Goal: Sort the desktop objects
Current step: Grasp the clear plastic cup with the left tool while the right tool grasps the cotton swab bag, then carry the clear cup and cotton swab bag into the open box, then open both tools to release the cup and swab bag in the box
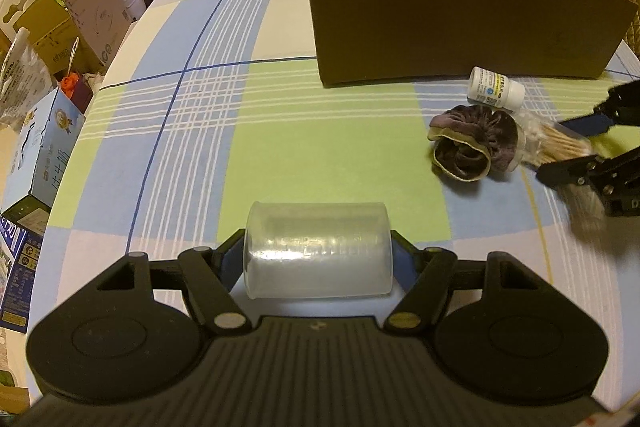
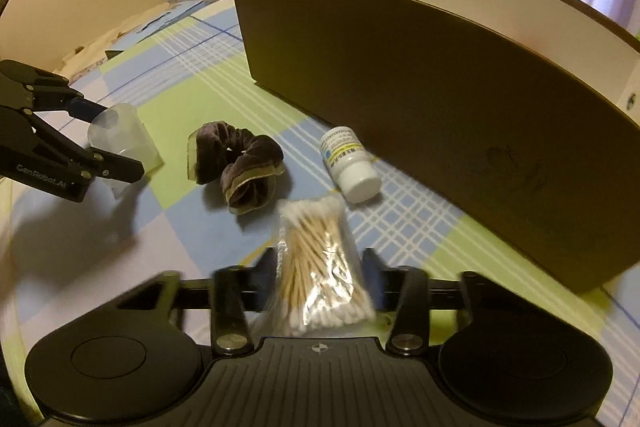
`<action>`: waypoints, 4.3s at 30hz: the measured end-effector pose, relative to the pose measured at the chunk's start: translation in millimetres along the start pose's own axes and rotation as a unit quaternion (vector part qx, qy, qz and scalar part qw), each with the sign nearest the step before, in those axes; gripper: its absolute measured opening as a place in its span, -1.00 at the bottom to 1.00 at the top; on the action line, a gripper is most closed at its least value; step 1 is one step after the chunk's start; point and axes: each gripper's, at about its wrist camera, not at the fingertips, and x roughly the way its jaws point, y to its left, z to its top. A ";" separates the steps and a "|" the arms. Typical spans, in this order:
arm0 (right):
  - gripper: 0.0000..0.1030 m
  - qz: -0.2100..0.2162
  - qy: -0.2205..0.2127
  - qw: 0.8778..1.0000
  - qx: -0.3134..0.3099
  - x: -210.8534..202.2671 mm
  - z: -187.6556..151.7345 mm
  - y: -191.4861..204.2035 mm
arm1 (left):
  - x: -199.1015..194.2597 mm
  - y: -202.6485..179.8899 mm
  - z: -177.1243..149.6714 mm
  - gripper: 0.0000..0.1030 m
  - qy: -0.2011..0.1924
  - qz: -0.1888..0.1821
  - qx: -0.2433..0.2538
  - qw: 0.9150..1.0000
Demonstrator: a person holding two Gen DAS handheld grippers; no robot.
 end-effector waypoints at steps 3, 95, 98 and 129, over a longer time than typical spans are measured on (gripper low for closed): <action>-0.44 -0.006 0.005 1.000 0.025 -6.0 -4.3 0.6 | -0.3 -0.8 -0.3 0.34 0.000 0.003 0.004 1.000; -0.50 -0.040 -0.027 0.968 0.247 -19.4 125.5 -138.0 | 60.2 -56.5 235.4 0.50 -0.073 -0.089 0.164 0.980; -0.50 -0.044 -0.023 0.970 0.240 -17.8 124.8 -136.4 | 57.8 -54.3 234.3 0.50 -0.073 -0.091 0.159 0.980; 0.96 -0.089 -0.023 0.983 0.158 -23.5 122.1 -114.8 | 46.2 -44.4 224.9 0.69 -0.060 -0.097 0.122 0.986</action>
